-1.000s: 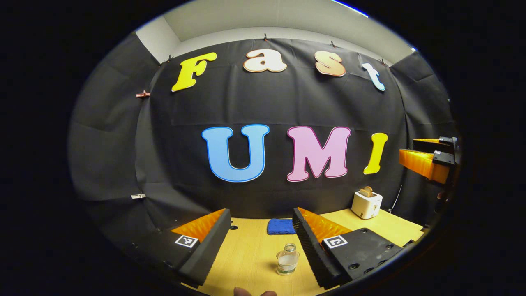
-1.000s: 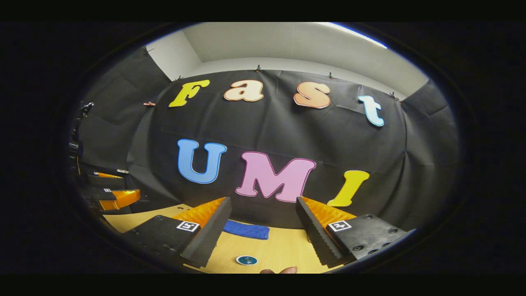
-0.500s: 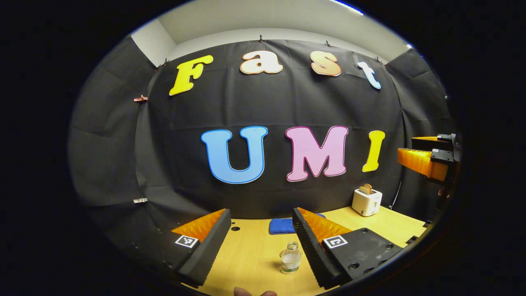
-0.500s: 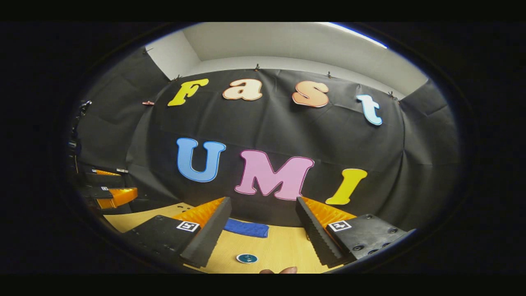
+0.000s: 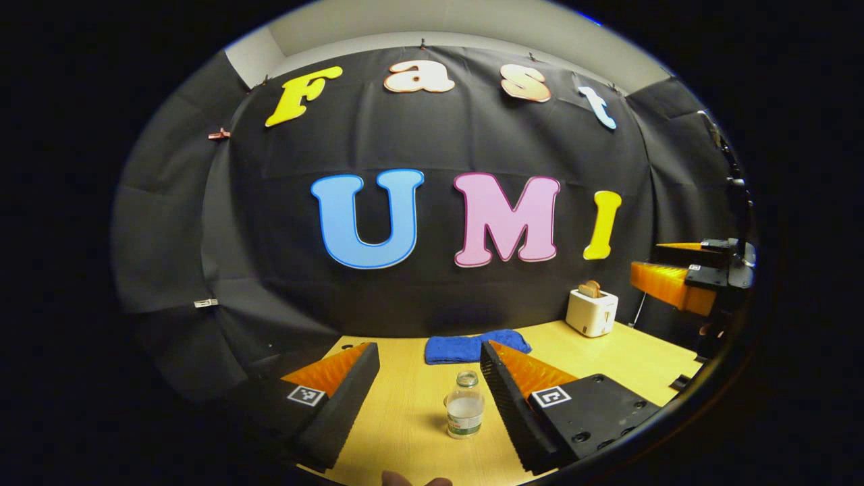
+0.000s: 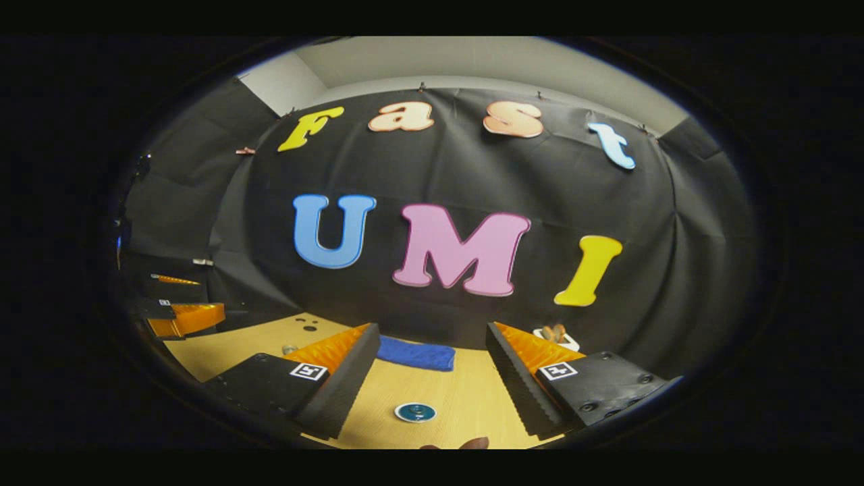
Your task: Open the teacup lid with one hand, grasp the water bottle and pour water into the teacup with the other hand; after pouring, place the water bottle on the coaster and then close the teacup lid.
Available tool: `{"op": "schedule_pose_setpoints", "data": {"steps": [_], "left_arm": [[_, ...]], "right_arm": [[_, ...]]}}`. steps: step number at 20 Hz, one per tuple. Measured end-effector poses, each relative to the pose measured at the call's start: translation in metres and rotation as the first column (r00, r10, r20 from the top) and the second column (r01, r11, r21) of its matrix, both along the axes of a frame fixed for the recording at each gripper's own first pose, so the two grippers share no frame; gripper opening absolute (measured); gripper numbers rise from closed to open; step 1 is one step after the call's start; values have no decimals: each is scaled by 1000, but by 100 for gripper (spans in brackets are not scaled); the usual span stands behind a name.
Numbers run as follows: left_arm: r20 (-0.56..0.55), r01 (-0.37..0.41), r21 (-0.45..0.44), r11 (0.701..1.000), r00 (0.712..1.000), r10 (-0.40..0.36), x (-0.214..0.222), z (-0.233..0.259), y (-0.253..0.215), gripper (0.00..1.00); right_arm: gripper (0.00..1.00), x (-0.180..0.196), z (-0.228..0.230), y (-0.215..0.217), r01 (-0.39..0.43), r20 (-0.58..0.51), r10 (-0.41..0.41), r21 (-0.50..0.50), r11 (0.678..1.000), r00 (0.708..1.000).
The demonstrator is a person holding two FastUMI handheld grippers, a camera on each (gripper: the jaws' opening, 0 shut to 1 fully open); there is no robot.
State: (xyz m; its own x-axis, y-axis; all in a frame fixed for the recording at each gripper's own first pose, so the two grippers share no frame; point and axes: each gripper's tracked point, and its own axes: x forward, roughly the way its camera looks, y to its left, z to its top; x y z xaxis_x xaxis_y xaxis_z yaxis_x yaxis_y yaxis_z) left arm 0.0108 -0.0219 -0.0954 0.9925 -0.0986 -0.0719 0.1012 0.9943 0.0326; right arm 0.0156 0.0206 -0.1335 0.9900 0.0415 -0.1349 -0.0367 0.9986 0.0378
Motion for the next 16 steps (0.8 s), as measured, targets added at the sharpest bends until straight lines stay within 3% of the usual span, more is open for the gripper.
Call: {"op": "schedule_pose_setpoints", "data": {"steps": [8, 12, 16], "left_arm": [[-37, 41, 24, 999, 999, -40, 37, -98, -42, 96], [-74, 56, 6, 998, 996, -56, 46, -143, -51, 97], [-113, 30, 13, 999, 993, -28, 54, -178, -40, 97]], "right_arm": [[96, 24, -166, 12, -19, -132, 27, 56, 998, 991], [88, 29, -219, 16, -41, -176, 49, 48, 998, 983], [87, 31, -252, 27, -79, -213, 81, 19, 997, 974]]}}
